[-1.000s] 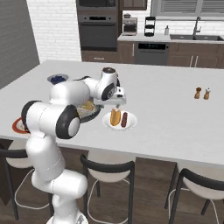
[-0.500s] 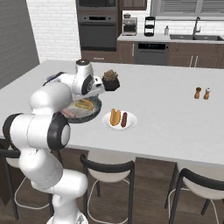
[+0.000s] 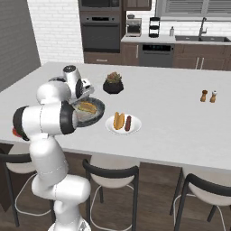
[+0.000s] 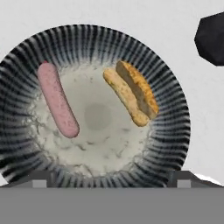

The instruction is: Place one bun and one sausage from the bowl on each plate.

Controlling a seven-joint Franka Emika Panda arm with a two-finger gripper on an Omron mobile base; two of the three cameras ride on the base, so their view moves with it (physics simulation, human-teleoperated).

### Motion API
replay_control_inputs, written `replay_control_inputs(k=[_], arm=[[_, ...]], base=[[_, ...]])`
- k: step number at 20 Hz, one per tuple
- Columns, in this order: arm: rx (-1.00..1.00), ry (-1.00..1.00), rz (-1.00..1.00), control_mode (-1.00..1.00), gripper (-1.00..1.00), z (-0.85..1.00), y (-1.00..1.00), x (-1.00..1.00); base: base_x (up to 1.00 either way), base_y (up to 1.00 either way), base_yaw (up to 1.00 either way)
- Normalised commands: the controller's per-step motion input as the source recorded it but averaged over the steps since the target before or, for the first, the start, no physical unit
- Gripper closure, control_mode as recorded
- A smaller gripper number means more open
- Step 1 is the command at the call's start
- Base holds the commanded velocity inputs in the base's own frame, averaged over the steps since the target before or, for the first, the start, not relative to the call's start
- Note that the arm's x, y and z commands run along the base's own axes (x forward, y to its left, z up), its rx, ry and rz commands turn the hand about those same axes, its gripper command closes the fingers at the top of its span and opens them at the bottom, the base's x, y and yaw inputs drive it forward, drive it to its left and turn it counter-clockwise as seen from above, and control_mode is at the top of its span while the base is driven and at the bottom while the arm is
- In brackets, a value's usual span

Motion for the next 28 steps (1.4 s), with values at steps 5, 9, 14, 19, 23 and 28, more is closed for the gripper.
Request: replay_control_inputs(k=[5, 9, 14, 19, 23, 28], arm=[[-0.03, 0.00, 0.01, -1.00, -1.00, -0.46, 0.05, 0.30], [-0.02, 0.04, 0.05, -1.00, -1.00, -0.55, 0.00, 0.25], [-0.02, 0.07, 0.08, -1.00, -1.00, -0.25, 0.00, 0.72], [-0.02, 0.02, 0.07, -1.00, -1.00, 0.00, 0.00, 0.70], [-0.02, 0.04, 0.03, -1.00, -1.00, -0.48, 0.00, 0.31], [-0.03, 0.01, 0.00, -1.00, -1.00, -0.48, 0.00, 0.02]], base=[[0.00, 0.00, 0.00], [0.00, 0.00, 0.00], [0.00, 0.00, 0.00], [0.00, 0.00, 0.00], [0.00, 0.00, 0.00], [0.00, 0.00, 0.00]])
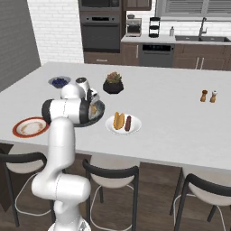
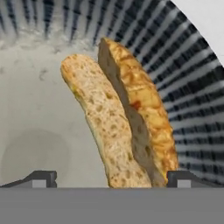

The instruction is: Place one bun and one sausage from the bowl on each plate.

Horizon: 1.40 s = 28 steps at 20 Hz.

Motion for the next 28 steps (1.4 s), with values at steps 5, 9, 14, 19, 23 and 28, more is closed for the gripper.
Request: replay_control_inputs(k=[5, 9, 14, 19, 23, 28], arm=[[-0.01, 0.00, 0.02, -1.00, -1.00, -0.06, 0.00, 0.17], [0.00, -0.06, 0.02, -1.00, -1.00, -0.03, 0.00, 0.16], [0.00, -0.09, 0.03, -1.00, -1.00, -0.04, 0.00, 0.00], [0.00, 0.00, 0.04, -1.00, -1.00, -0.60, 0.00, 0.00], [0.00, 0.00, 0.05, -1.00, -1.00, -0.47, 0.00, 0.00], [0.00, 0.01, 0.05, -1.00, -1.00, -0.28, 0.00, -0.12]], base=[[0.00, 0.00, 0.00], [0.00, 0.00, 0.00], [0.00, 0.00, 0.00], [0.00, 0.00, 0.00], [0.00, 0.00, 0.00], [0.00, 0.00, 0.00]])
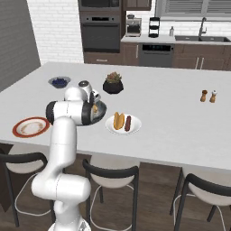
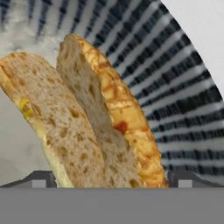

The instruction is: Place one bun and one sausage from the bowl on each plate.

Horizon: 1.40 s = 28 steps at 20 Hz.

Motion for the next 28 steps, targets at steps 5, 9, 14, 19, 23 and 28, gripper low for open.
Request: replay_control_inputs(k=[5, 9, 14, 19, 23, 28], arm=[[0.00, 0.06, 0.03, -1.00, 1.00, -0.10, 0.00, 0.00], [0.00, 0.03, 0.01, -1.00, 1.00, 0.00, 0.00, 0.00], [0.00, -0.02, 0.02, -1.00, 1.00, 0.42, 0.00, -0.50], [0.02, -0.09, 0.00, -1.00, 1.00, 0.89, 0.00, -0.96], [0.10, -0.04, -0.01, -1.00, 1.00, 0.47, 0.19, -1.00], [0.11, -0.02, -0.07, -1.00, 1.00, 0.49, 0.68, -1.00]], base=[[0.00, 0.00, 0.00], [0.00, 0.00, 0.00], [0.00, 0.00, 0.00], [0.00, 0.00, 0.00], [0.00, 0.00, 0.00], [0.00, 0.00, 0.00]])
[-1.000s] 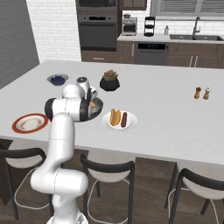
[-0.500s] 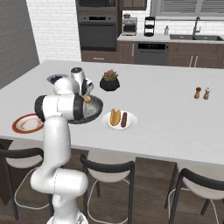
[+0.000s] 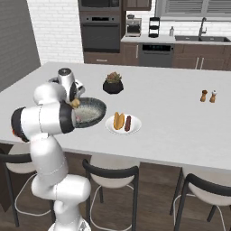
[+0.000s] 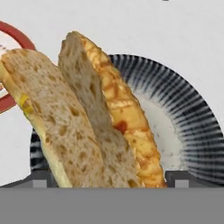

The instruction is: Place one bun and one sausage from the bowl on each plate.

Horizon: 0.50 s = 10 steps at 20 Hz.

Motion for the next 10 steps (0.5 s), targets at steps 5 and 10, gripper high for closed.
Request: replay_control_inputs(k=[5, 10], arm=[[0.00, 0.05, -0.04, -1.00, 1.00, 0.65, 0.92, -1.00], [-0.04, 0.19, 0.00, -1.00, 1.00, 0.19, 0.87, -0.67]], base=[[0.00, 0.00, 0.00], [0.00, 0.00, 0.00]])
